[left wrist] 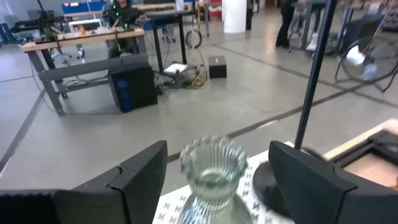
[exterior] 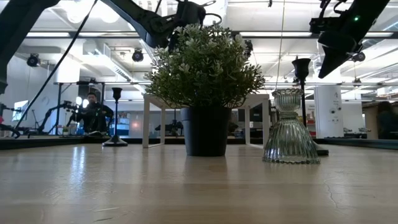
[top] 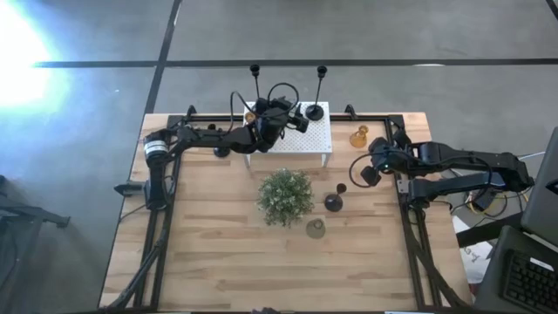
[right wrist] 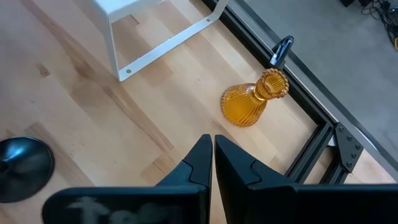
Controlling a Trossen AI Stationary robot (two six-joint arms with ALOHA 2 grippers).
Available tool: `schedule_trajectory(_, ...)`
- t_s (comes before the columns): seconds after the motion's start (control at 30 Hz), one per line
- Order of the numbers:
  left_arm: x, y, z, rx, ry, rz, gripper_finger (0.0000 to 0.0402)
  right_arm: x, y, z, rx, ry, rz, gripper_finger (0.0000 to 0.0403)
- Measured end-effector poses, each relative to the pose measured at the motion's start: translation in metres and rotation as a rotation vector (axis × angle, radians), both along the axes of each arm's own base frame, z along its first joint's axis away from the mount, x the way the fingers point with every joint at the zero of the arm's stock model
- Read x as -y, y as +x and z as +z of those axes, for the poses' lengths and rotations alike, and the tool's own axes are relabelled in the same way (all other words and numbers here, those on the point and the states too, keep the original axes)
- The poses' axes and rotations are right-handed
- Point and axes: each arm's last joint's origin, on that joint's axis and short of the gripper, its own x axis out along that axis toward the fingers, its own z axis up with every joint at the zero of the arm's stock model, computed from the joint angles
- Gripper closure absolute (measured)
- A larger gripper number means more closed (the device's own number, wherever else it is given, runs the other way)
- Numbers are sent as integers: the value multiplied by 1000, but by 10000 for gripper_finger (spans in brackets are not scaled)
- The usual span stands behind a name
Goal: Pick & Place candle stick holders
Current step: Put the orange glass candle holder on the shelf
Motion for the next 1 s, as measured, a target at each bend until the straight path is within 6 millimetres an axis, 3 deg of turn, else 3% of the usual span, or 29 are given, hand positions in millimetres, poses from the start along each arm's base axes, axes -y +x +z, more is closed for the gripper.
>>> schedule_trajectory(0.3,9,-3,18,42,46,-23,117,0,-1,-5,-16,2,0,390)
schedule_trajectory(0.53,33,-1,36,76,87,-128,118,0,0,-2,-4,0,0,390)
schedule_trajectory(0.8,62,1,48,38,78,-494,118,0,0,-2,-3,1,-3,390)
schedule_trajectory(1.0,88,-22,69,-34,33,-668,136,0,-2,-1,6,-2,-1,390)
